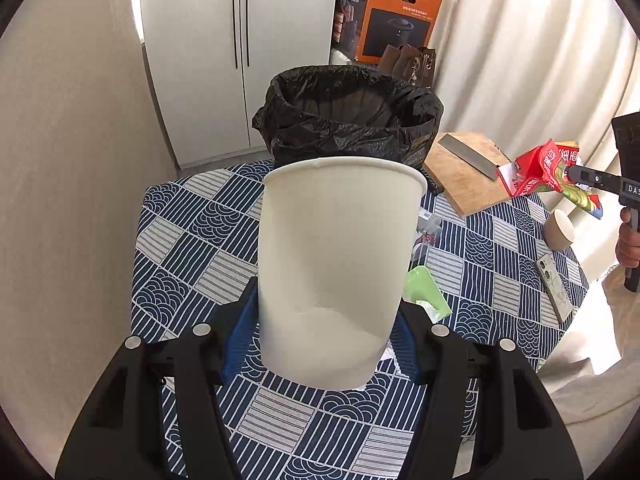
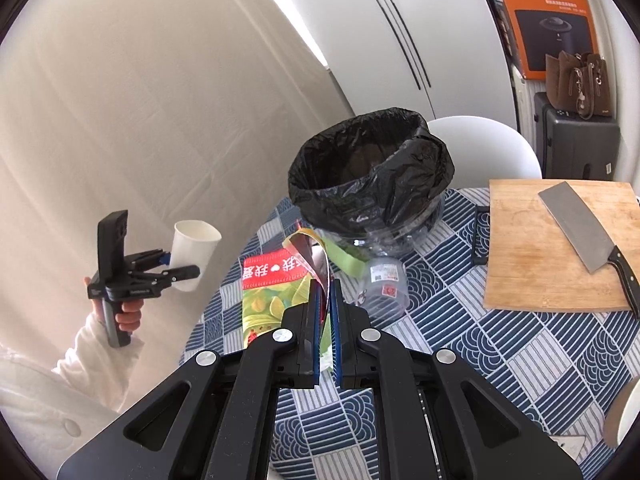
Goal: Collect trash
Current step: 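Lift the wrapper and paper cup over the bin and open both tools, then withdraw both tools from the bin toward the remaining trash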
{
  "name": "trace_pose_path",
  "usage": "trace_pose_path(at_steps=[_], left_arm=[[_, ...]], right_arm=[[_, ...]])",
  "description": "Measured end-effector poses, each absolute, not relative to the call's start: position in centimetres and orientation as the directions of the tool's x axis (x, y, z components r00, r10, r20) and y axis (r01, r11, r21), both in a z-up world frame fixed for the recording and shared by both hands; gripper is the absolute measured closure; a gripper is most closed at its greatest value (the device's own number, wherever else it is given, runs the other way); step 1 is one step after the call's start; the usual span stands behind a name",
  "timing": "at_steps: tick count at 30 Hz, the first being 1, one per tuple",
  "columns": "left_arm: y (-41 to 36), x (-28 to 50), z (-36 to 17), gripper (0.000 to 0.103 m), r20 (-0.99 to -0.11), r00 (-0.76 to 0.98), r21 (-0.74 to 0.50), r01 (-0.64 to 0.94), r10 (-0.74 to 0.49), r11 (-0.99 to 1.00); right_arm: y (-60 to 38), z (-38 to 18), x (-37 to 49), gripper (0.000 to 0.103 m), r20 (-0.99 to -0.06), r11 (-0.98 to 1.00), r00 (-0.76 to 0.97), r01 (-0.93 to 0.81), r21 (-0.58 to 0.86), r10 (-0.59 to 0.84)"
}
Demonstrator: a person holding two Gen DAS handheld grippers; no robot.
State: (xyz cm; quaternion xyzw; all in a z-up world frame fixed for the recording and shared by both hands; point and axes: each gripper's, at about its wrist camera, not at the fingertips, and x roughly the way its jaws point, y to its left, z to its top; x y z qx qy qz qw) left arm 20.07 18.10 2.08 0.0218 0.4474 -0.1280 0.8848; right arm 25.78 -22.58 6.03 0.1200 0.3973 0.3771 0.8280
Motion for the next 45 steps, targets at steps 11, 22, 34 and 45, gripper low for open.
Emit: trace_pose_path(at_steps=[11,22,34,45], left_arm=[[18.2,25.2,4.6,0.043,-0.728,0.619,-0.105,0.321,-0.293,0.941],[16.9,31.8,6.0,0.043,-0.684,0.627,-0.109,0.418,-0.373,0.902],[14.8,39.2,5.3,0.025,-0.679,0.582,-0.17,0.469,-0.448,0.867],[14.5,37.3,4.6,0.006,-0.72,0.587,-0.096,0.445,-0.37,0.891]], right_arm=[[-20.9,10.7,29.8,0.098,-0.518,0.723,0.507,-0.538,0.434,0.689],[-18.4,13.5,34.7,0.098,-0.448,0.739,0.588,-0.527,0.419,0.673],[-14.6,12.6,40.0,0.093,-0.453,0.749,0.598,-0.508,0.425,0.662],[-15.6,12.6,40.4,0.017,-0.446,0.777,0.641,-0.451,0.439,0.624]])
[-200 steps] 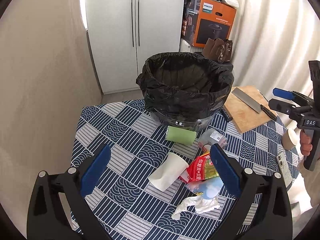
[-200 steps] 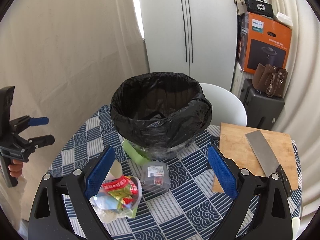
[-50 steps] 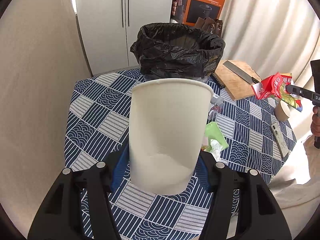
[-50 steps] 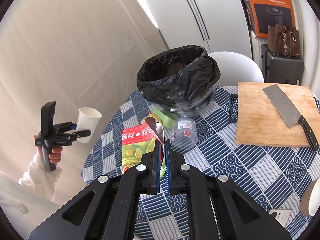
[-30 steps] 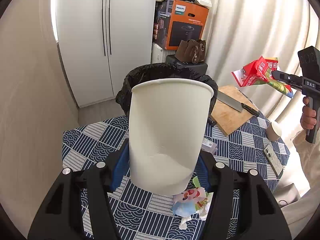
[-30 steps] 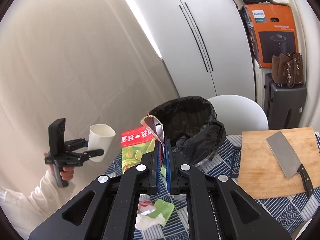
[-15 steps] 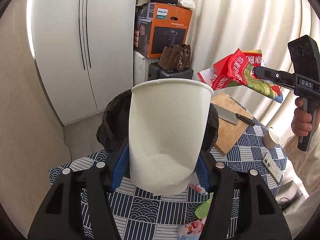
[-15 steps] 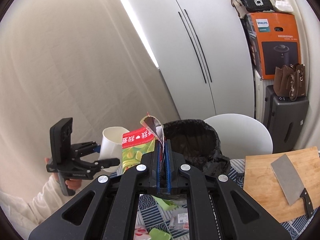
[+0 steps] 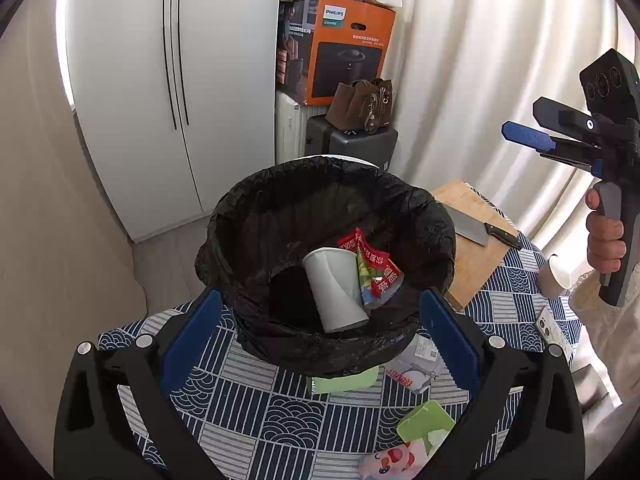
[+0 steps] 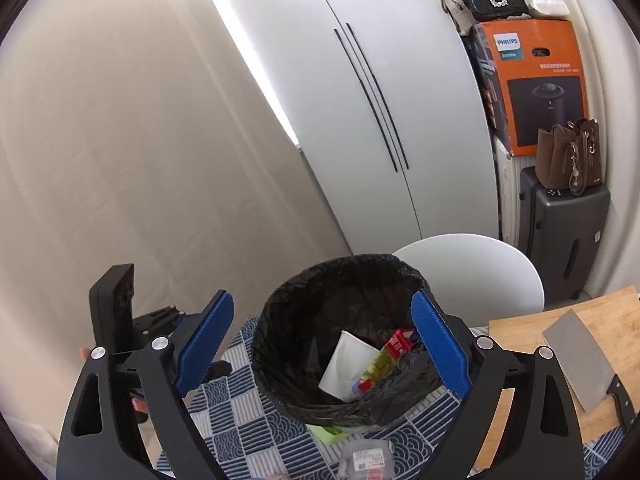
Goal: Collect trash
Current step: 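Withdraw both tools from the bin toward the remaining trash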
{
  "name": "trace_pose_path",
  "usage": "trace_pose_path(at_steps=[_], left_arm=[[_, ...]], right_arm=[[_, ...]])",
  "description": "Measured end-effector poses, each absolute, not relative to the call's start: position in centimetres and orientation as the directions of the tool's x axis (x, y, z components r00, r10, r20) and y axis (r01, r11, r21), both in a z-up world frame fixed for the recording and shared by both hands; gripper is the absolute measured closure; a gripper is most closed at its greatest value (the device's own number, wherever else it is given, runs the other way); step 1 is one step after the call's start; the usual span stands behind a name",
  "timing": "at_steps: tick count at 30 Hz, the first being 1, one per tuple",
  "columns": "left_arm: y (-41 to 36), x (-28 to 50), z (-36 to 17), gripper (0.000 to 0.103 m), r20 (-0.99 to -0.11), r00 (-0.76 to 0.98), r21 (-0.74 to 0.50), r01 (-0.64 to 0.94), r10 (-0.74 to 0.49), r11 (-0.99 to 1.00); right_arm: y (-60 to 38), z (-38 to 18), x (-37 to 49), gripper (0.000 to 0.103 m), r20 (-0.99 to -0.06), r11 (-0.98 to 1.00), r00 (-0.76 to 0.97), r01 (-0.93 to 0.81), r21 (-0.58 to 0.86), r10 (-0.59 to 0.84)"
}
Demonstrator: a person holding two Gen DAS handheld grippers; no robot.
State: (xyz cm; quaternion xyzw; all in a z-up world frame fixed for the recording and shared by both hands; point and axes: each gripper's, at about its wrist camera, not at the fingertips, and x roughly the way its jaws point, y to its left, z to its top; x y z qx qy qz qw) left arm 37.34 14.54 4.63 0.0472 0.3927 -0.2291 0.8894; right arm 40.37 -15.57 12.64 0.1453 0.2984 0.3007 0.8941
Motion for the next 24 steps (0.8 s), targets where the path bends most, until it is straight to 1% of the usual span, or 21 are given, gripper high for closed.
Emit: trace_pose_path(at_steps=[4,11,24], left_arm=[[14.8,35.8,4.5,0.006,-0.737,0.581,-0.086,0.426,-0.345,0.901],[15.1,32.7,4.4,0.006,-0.751,0.589,-0.065,0.386,-0.3,0.92],[14.8,27.3,3.4,0.006,-0.771,0.587,-0.066,0.313,-0.247,0.947]], right_arm=[[-16.2,12.4,39.5,0.016,-0.459,0.79,0.649,-0.43,0.437,0.607],[-17.0,12.0,37.1,0.015,-0.492,0.821,0.659,-0.42,0.386,0.569],[-17.9,11.5,33.2,0.014,-0.52,0.829,0.646,-0.446,0.337,0.559]])
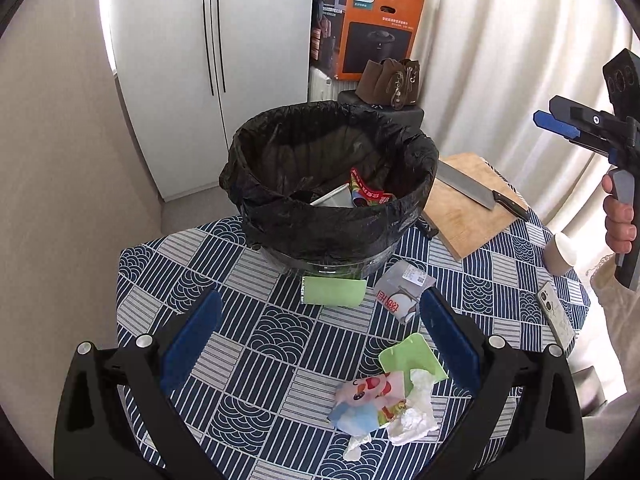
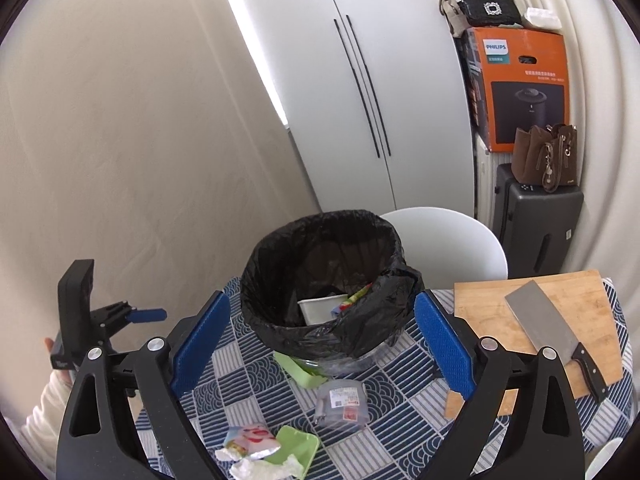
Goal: Collect trash
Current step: 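Withdraw both tools from the bin toward the remaining trash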
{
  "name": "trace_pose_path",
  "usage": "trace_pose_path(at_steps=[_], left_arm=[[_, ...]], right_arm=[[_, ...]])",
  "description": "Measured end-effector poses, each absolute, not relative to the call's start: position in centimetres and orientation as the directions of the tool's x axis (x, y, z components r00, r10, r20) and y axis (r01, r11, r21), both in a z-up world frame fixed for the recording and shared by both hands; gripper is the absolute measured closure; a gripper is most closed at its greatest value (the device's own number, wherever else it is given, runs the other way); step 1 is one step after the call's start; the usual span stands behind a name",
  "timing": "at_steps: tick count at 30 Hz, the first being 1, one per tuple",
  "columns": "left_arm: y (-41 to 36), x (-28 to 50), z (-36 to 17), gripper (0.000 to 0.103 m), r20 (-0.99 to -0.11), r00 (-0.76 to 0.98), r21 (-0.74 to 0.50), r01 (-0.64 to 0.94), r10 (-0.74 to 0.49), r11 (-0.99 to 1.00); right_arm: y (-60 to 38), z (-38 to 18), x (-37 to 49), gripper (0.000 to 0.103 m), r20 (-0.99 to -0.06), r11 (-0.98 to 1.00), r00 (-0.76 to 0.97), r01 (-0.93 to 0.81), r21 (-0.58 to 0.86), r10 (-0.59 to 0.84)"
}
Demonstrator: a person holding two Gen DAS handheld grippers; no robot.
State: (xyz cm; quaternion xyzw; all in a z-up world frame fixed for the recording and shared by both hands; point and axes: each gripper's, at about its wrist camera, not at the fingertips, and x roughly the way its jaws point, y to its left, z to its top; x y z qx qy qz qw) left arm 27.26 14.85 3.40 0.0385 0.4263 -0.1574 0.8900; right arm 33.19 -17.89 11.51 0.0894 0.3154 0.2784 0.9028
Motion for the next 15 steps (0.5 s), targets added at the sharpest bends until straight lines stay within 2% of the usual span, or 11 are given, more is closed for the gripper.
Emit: trace_pose_path(at_steps=[8,15], left_arm=[[13.9,24.1,2.4,0.006,-0.789,0.571,-0.063,0.29,-0.225,0.955],[13.4,21.6,1.3,0.006,-0.8,0.565,-0.063,0.258,-0.203,0.964]], right_arm=[[-19.1,10.7,30.4,0.014,-0.544,0.826,0.623,-0.464,0.32,0.562],[-21.1,10.5,28.0,0.011,-0.528,0.823,0.631,-0.458,0.337,0.568]])
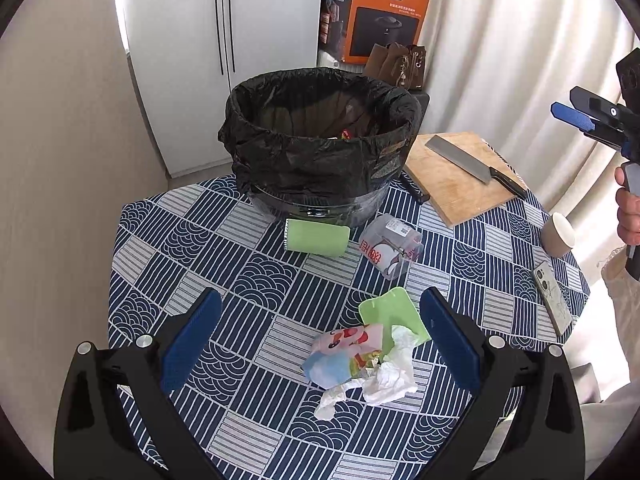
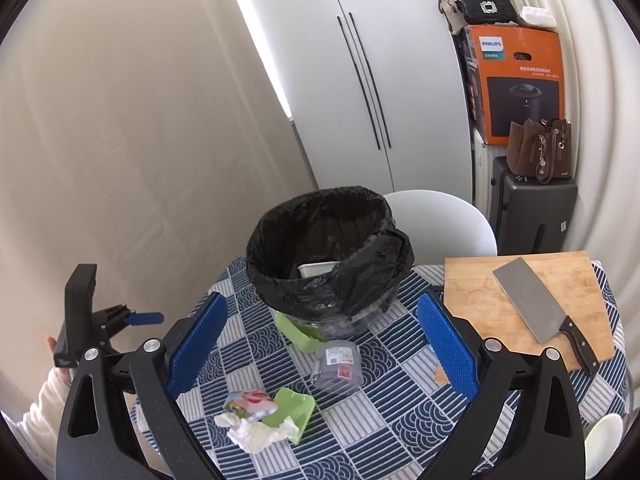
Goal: Collect trash
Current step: 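Withdraw both tools from the bin toward the remaining trash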
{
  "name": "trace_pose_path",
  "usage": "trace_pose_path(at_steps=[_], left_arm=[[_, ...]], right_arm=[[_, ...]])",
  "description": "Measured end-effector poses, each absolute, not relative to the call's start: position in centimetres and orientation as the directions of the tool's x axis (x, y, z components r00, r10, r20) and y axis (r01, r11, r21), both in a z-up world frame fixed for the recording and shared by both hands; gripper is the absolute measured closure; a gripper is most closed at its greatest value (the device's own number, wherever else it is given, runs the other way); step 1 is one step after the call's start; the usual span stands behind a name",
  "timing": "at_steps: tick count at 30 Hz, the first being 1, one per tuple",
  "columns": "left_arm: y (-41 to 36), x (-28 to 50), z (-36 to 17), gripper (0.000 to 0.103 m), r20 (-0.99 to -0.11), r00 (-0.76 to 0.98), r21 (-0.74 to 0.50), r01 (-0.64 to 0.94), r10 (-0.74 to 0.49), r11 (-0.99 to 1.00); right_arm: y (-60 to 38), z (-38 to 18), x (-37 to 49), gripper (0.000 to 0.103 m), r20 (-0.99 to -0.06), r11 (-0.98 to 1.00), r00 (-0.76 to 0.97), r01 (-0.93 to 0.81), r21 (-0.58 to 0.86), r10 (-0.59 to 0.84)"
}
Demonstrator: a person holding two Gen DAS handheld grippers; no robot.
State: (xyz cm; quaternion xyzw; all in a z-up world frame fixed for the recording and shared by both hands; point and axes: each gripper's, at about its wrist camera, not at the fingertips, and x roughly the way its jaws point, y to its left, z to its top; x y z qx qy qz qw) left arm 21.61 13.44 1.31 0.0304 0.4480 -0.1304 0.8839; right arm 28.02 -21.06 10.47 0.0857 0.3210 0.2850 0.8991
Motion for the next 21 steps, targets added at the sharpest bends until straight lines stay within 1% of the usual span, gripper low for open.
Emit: trace_pose_path(at_steps=[11,21], left_arm=[[13.1,17.4,-1.4,0.006,-0.821,0.542,-0.084,0.197,-0.18,0.977],[13.4,14.6,-5.1,0.006,-0.86,0.474,-0.122,0.169,-0.19,0.978]], right_arm=[[-21.6,9.0,25.4,0.011,-0.569,0.826,0.605,-0.478,0.299,0.556],[-20.9,6.2,24.6,0.011,-0.622,0.828,0.562,-0.474,0.299,0.546]])
